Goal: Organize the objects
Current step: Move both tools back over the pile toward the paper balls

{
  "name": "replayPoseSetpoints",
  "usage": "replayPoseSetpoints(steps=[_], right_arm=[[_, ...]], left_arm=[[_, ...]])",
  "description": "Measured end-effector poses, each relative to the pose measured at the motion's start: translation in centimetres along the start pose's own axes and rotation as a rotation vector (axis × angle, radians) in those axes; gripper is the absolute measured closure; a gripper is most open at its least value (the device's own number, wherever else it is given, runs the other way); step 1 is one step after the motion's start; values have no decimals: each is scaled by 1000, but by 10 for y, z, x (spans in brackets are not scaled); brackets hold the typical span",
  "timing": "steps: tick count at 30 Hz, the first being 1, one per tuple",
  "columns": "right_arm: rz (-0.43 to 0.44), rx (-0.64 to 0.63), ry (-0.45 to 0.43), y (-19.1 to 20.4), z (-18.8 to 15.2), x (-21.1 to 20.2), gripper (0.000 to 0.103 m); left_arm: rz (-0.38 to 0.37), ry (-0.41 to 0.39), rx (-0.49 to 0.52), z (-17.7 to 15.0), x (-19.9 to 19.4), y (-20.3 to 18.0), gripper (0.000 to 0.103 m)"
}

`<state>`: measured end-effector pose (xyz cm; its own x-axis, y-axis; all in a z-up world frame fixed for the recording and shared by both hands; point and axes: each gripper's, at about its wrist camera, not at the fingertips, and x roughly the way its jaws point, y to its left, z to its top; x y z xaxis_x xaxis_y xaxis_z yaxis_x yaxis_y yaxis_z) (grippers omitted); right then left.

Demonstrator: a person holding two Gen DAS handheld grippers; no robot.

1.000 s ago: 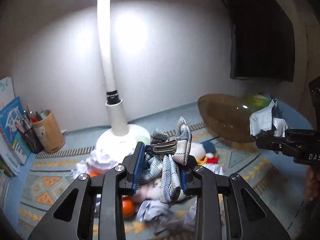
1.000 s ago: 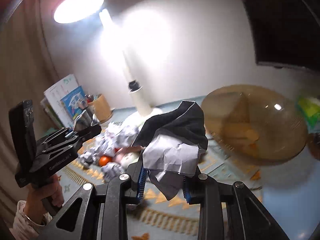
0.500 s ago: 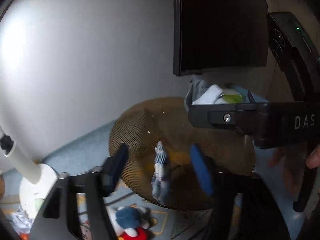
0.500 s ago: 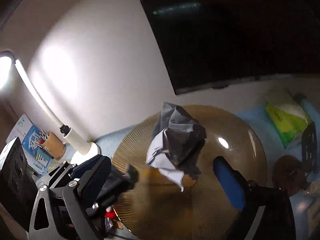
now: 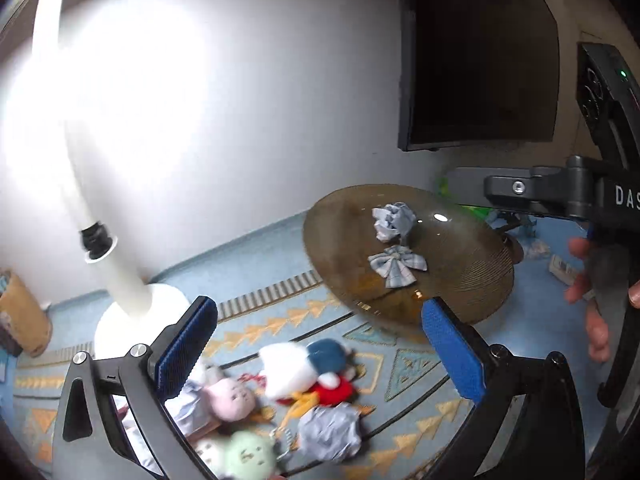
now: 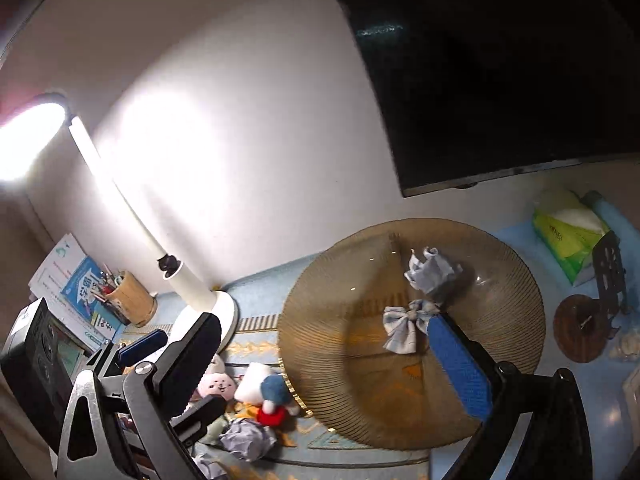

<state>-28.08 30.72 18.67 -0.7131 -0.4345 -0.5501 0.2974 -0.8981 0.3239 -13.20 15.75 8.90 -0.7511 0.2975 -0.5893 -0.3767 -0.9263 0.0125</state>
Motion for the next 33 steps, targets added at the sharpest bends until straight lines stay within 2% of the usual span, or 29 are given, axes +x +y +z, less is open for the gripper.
replayPoseSetpoints(steps=[2, 5, 10, 13, 17, 21, 23, 24, 33], right_arm=[[13, -35, -1, 25, -10, -9, 0], [47, -105, 36, 65, -33, -15, 0], [92, -266, 147, 123, -106, -4, 0], [62, -355, 209, 138, -157, 13, 0], [18, -393, 321, 140, -205, 41, 0], [-42, -421, 356, 138, -220, 61, 0], [-34, -431, 356, 140, -218, 66, 0], [-33, -436, 358, 141, -217, 70, 0], [-30, -441, 356, 143, -205, 87, 0]], left_arm=[[57, 8, -18, -7, -25, 20, 0], [188, 30, -45, -29, -55, 61, 0], [298, 77, -132, -85, -111, 133, 0], [328, 143, -187, -130, -124, 159, 0], [305, 225, -261, -169, -117, 177, 0], [306, 262, -289, -181, -99, 181, 0], [309, 308, -307, -183, -86, 186, 0], [291, 293, -326, -181, -84, 189, 0], [298, 298, -323, -162, -54, 206, 0]])
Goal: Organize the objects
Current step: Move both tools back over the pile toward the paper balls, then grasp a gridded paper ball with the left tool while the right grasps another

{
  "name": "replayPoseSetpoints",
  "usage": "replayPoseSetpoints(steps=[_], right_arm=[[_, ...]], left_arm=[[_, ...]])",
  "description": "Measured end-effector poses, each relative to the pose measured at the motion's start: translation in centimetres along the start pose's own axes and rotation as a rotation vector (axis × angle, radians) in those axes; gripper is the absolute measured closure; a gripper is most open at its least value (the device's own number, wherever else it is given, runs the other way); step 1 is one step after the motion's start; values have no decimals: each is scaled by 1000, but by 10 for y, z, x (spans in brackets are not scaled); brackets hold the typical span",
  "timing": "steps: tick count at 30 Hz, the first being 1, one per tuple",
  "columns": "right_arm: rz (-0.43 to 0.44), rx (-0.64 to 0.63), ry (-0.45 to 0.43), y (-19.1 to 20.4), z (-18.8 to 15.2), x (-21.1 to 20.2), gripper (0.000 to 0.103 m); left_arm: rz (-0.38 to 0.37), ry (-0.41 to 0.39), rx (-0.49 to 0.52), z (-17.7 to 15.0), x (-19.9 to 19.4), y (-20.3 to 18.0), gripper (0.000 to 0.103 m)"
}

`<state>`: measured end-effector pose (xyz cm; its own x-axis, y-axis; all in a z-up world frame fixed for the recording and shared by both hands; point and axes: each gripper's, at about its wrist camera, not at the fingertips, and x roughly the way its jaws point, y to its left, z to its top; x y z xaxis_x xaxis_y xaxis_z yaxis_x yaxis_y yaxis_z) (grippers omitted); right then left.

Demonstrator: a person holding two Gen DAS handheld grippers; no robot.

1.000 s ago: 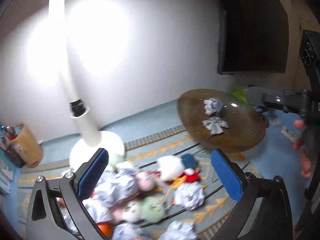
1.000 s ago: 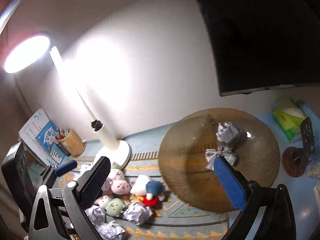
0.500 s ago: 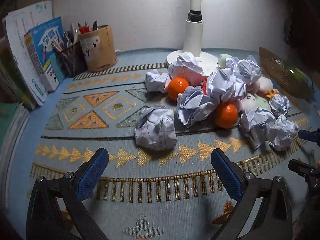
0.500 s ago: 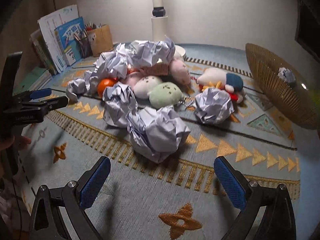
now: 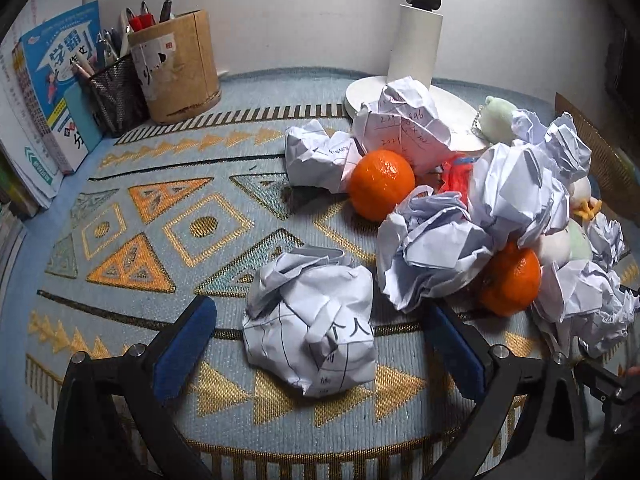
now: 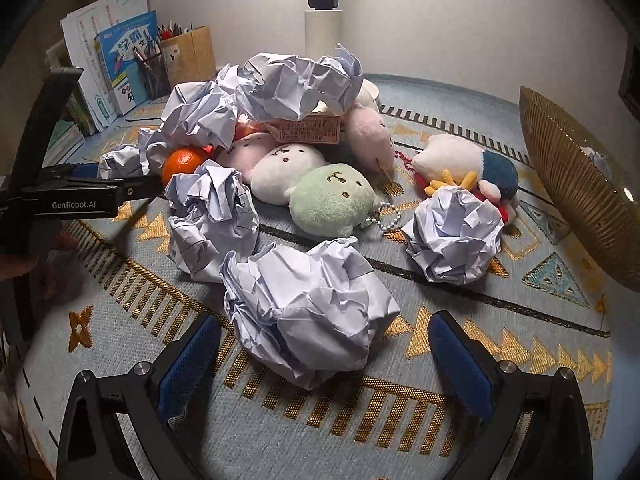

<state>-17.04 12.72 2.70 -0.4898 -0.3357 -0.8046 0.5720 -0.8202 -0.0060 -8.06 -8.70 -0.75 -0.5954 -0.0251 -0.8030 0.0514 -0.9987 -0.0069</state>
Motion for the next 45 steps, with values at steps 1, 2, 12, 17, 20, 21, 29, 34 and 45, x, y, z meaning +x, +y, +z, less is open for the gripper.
replayPoseSetpoints(steps=[1, 2, 12, 17, 20, 21, 29, 34, 45], right_arm=[[0, 1, 0, 0, -1, 0, 0], [0, -2, 0, 1, 1, 1, 0], [0, -1, 0, -1, 0, 1, 0], [0, -1, 0, -2, -1, 2, 0], [2, 3, -8, -3, -1, 1, 21], [-1, 8, -30, -4, -1, -3, 41], [112, 49, -132, -13, -3, -24, 48], [182, 52, -203, -12, -4, -36, 48], [180, 14, -197, -5, -6, -36, 47]], left_arm=[[2, 0, 1, 0, 0, 0, 0], [0, -1, -1, -1, -1, 1, 0], [6, 1, -8, -2, -5, 1, 0], [28, 0, -43, -8, -10, 5, 0], [29, -8, -53, -8, -12, 6, 4], [41, -33, -67, -9, -17, 8, 31], [23, -166, -195, -15, -43, 34, 58], [43, -183, -157, -14, -46, 24, 58], [43, -197, -128, -15, -48, 18, 58]])
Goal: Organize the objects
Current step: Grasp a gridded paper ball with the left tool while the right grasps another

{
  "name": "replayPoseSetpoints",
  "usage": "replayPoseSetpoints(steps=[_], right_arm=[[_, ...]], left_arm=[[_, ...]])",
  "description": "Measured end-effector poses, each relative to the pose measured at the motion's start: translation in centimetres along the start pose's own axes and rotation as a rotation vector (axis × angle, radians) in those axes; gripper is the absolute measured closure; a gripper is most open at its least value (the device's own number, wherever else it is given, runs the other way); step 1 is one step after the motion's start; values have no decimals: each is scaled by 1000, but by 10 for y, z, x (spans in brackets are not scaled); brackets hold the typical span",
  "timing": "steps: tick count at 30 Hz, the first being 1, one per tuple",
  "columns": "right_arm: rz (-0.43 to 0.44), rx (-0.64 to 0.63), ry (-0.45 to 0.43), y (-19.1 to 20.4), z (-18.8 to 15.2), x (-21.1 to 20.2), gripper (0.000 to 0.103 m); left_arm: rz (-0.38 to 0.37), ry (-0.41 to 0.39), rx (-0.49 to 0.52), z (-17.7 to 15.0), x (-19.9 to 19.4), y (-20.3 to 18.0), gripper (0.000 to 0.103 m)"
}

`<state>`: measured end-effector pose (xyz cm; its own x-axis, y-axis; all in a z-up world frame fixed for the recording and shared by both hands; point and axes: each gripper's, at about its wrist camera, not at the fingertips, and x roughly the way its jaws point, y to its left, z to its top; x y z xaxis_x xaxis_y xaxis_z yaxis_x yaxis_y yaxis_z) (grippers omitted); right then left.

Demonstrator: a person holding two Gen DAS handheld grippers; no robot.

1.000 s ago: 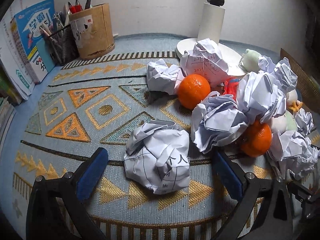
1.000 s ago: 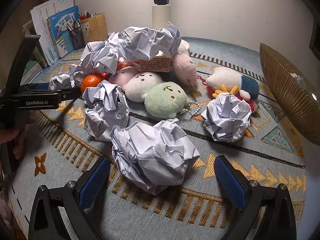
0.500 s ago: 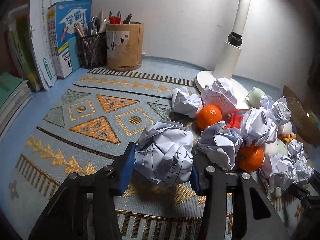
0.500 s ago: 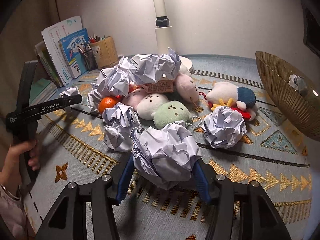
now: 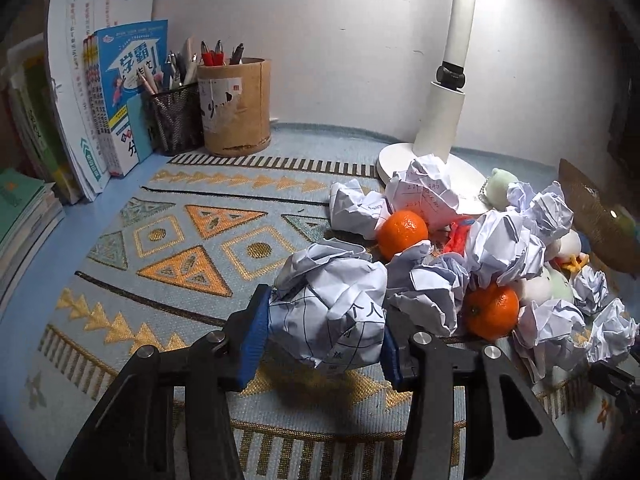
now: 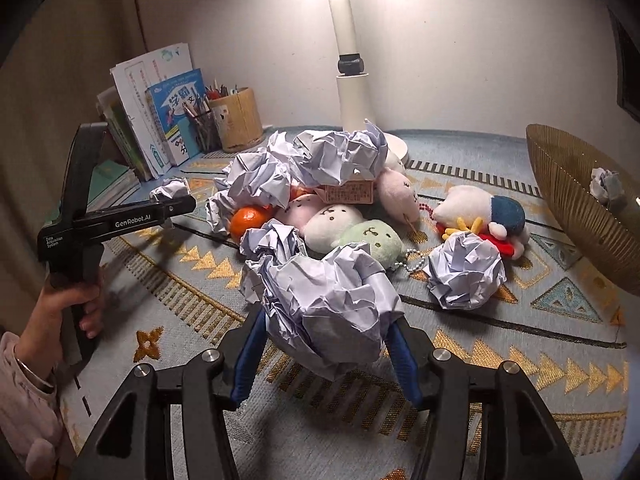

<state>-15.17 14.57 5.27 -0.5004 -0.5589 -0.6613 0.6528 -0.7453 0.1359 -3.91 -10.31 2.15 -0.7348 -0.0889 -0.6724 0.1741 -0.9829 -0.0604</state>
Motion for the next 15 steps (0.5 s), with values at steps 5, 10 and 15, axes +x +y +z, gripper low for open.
replayPoseSetpoints(steps=[5, 10, 15], right_arm=[[-7, 21, -29, -4, -1, -6, 47], [-40, 28, -102, -4, -3, -20, 47], [11, 80, -96, -30, 4, -34, 47]], left_arm=[[-2, -8, 16, 0, -2, -3, 58], [-18, -31, 30, -1, -7, -6, 58], [-127, 5, -14, 4, -16, -21, 58]])
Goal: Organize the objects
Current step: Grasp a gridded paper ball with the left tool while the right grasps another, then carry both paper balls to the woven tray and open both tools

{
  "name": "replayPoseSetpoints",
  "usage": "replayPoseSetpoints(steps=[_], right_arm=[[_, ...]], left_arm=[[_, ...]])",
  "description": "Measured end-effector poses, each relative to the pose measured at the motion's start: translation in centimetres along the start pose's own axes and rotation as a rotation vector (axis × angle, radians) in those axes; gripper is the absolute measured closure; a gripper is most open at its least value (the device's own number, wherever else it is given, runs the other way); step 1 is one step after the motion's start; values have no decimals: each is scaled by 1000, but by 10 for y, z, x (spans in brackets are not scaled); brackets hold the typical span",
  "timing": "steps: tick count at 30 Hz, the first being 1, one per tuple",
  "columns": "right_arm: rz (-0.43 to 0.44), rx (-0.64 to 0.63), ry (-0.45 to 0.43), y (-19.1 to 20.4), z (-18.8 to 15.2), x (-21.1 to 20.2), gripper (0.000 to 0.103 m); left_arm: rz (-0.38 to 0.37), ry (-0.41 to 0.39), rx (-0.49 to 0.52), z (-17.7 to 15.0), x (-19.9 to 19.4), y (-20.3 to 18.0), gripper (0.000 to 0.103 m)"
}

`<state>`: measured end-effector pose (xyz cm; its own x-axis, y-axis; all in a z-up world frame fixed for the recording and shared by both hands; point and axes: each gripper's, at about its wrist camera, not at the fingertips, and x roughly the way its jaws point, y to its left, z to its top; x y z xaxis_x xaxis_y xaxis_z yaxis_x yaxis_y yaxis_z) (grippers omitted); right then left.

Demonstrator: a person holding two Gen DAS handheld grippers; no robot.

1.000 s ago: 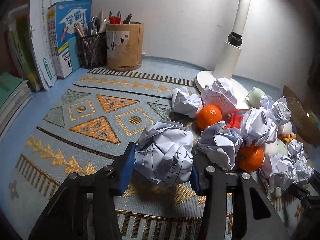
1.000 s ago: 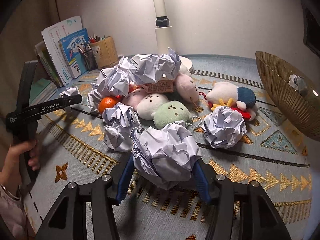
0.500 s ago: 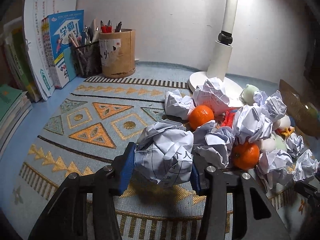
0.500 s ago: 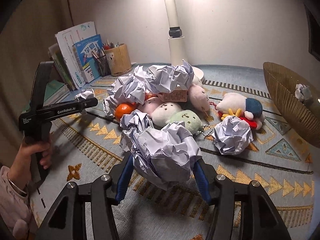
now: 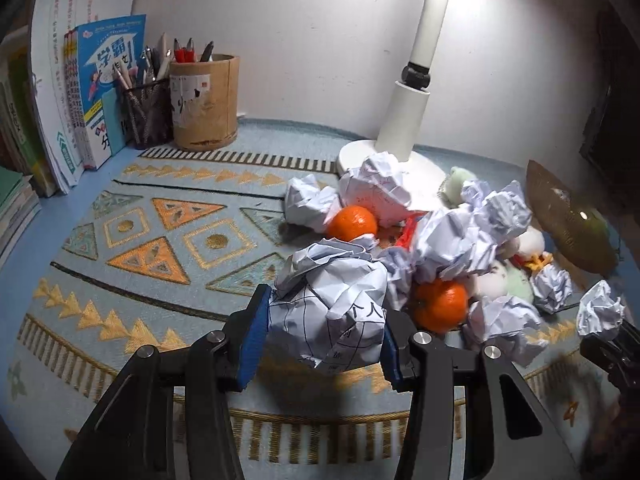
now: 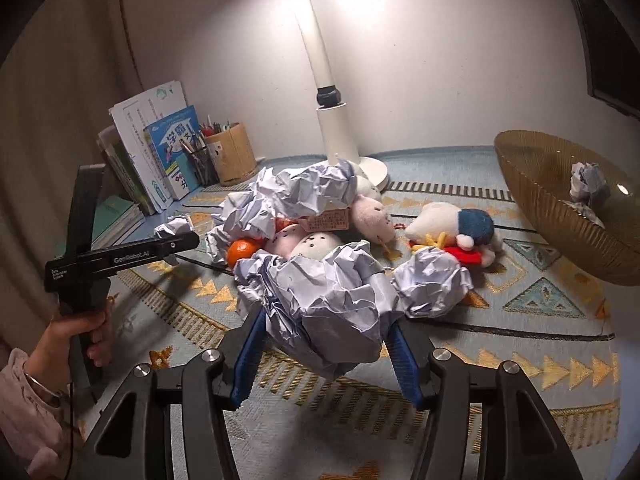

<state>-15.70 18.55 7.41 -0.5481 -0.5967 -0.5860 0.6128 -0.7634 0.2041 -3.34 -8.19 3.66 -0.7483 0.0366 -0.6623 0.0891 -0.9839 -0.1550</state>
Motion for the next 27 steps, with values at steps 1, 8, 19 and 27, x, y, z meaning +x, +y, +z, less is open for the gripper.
replayPoseSetpoints(steps=[1, 8, 19, 27], right_arm=[[-12, 8, -16, -9, 7, -7, 47], [-131, 92, -102, -94, 73, -63, 47], [-366, 167, -116, -209, 131, -98, 46], [-370, 249, -3, -244, 135, -68, 0]], left_arm=[[4, -27, 26, 6, -5, -12, 58], [-124, -110, 179, 69, -14, -134, 58], [-377, -45, 315, 89, 43, -320, 58], [-415, 80, 375, 66, 75, -365, 3]])
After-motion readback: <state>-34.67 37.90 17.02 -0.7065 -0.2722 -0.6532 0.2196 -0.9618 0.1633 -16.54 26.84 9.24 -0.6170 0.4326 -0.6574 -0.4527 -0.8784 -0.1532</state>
